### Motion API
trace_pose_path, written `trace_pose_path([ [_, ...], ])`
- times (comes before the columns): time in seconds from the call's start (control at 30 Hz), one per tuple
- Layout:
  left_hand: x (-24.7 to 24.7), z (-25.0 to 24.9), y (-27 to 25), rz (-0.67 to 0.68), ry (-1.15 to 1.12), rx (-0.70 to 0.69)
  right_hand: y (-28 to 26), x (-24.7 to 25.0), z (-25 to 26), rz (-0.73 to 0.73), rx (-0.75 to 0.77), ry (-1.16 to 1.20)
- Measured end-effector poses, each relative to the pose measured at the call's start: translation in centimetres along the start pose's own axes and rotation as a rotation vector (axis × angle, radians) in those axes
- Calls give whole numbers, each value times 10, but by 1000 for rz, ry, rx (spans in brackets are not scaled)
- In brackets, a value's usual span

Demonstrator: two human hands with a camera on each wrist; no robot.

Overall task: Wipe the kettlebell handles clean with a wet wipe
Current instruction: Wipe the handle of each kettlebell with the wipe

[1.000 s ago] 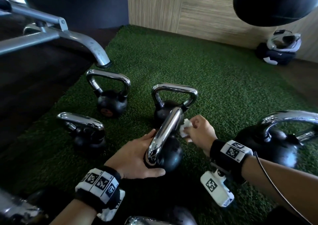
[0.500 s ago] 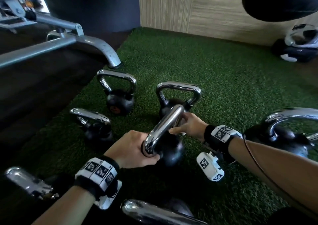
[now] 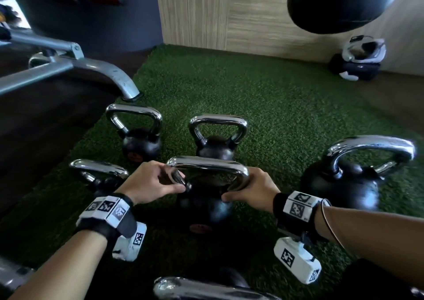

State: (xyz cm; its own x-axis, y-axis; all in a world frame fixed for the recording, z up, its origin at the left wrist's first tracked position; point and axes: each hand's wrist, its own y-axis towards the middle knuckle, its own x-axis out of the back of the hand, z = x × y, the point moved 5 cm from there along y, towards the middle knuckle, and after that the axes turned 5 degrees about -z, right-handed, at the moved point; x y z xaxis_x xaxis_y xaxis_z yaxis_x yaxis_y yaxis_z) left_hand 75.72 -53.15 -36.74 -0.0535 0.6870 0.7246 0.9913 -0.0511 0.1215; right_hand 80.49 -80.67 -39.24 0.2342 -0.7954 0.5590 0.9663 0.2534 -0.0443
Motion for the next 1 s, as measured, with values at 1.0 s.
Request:
trace_pose_path([
  [1.0,-66,-6,-127,776,-51,130,-114,79,71,-115,-319,-382],
])
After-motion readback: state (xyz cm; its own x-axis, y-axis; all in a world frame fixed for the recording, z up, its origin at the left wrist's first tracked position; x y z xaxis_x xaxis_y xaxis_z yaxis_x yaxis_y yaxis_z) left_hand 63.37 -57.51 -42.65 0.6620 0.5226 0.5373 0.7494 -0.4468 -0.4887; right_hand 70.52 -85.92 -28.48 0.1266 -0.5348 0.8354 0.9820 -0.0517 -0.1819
